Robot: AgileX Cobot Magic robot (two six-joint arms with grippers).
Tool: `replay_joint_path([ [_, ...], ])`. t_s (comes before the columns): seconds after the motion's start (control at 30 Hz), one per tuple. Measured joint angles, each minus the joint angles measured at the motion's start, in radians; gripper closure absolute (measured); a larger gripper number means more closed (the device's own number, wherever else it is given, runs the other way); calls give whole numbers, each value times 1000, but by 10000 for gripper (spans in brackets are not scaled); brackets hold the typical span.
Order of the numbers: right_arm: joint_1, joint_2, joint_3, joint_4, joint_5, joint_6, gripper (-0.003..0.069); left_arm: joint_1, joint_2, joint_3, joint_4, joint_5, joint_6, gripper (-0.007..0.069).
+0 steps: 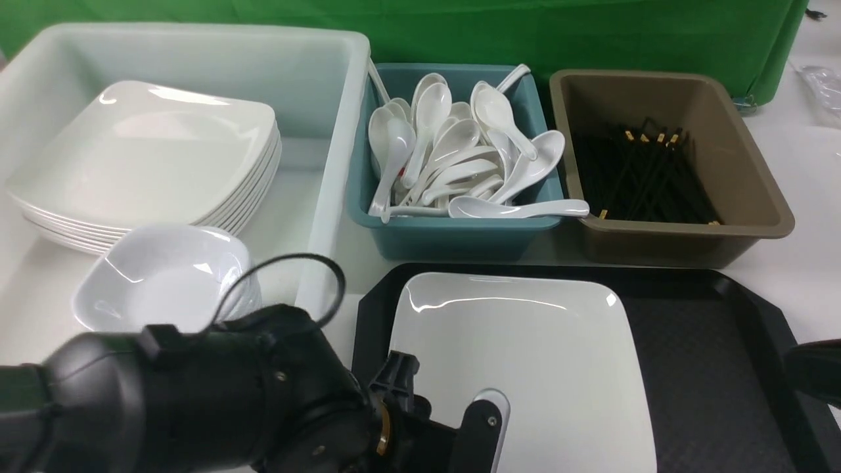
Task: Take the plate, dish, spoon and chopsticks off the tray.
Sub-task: Use the left arm to grab a plate from the dinner plate
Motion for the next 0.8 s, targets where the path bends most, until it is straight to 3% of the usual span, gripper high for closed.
replay_joint_path([
  [0.33, 3, -17, 2, 0, 1, 0, 594, 0, 57, -1, 106, -47, -35, 179],
  [0.8, 4, -17, 2, 0, -1, 0, 578, 11, 72, -2, 148, -94, -56, 183],
])
